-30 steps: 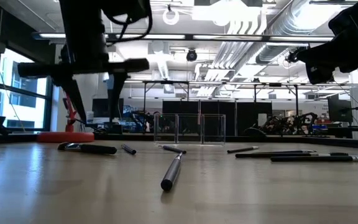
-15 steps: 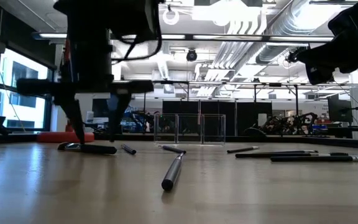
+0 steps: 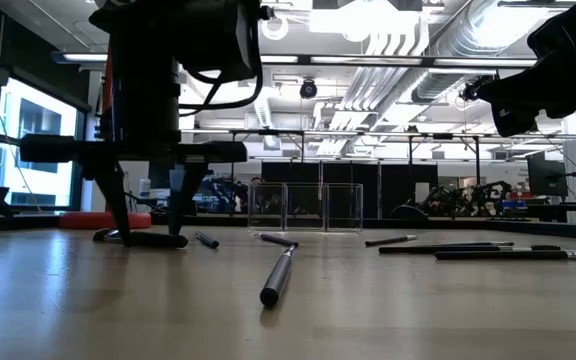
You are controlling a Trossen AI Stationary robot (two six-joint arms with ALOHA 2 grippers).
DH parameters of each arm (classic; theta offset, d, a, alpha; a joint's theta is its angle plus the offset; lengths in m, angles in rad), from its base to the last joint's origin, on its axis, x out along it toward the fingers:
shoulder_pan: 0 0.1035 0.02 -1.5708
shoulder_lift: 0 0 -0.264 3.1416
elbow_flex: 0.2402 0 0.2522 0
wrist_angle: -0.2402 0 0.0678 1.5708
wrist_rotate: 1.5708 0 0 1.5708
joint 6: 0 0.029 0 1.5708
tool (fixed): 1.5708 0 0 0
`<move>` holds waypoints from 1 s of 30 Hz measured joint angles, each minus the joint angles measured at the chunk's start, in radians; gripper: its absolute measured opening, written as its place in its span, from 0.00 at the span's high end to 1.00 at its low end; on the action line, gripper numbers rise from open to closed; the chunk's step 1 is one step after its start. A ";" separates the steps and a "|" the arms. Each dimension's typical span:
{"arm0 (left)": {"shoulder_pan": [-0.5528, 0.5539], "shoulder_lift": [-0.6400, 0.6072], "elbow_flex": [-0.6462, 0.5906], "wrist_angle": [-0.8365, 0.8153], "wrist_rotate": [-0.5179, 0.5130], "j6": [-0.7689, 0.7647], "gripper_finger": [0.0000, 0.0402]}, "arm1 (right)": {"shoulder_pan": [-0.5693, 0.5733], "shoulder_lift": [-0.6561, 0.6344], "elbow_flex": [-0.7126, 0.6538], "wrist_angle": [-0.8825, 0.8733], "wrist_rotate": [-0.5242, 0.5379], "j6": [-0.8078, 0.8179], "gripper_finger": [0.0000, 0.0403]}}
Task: Put items in baskets/containers
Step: Put the foundation brush into the transparent organizer
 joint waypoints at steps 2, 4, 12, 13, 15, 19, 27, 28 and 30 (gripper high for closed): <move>0.000 0.000 -0.001 -0.003 0.004 0.000 0.60 | 0.000 0.000 0.000 0.000 0.000 0.000 1.00; 0.000 0.001 -0.002 -0.006 0.015 0.001 0.66 | 0.000 0.000 0.000 0.000 0.000 0.000 1.00; 0.000 0.002 -0.003 -0.004 0.038 0.033 0.88 | 0.000 0.000 0.000 0.000 0.000 0.000 1.00; 0.000 0.002 -0.003 -0.004 0.038 0.033 0.89 | 0.000 0.000 0.000 0.000 0.000 0.000 1.00; 0.000 -0.001 -0.003 -0.006 0.041 0.050 0.89 | 0.000 0.000 0.000 0.000 0.000 0.000 1.00; 0.000 -0.003 -0.002 -0.005 0.046 0.194 0.84 | 0.000 0.000 0.000 0.000 0.000 0.000 1.00; 0.000 -0.002 0.015 -0.022 0.048 0.318 0.82 | 0.000 0.000 0.000 0.000 0.000 0.000 1.00; 0.000 0.000 0.026 -0.032 0.044 0.341 0.84 | 0.000 0.000 0.000 0.000 0.000 0.000 1.00; 0.000 0.004 0.052 -0.056 0.030 0.381 0.87 | 0.000 0.000 0.000 -0.001 0.000 0.000 1.00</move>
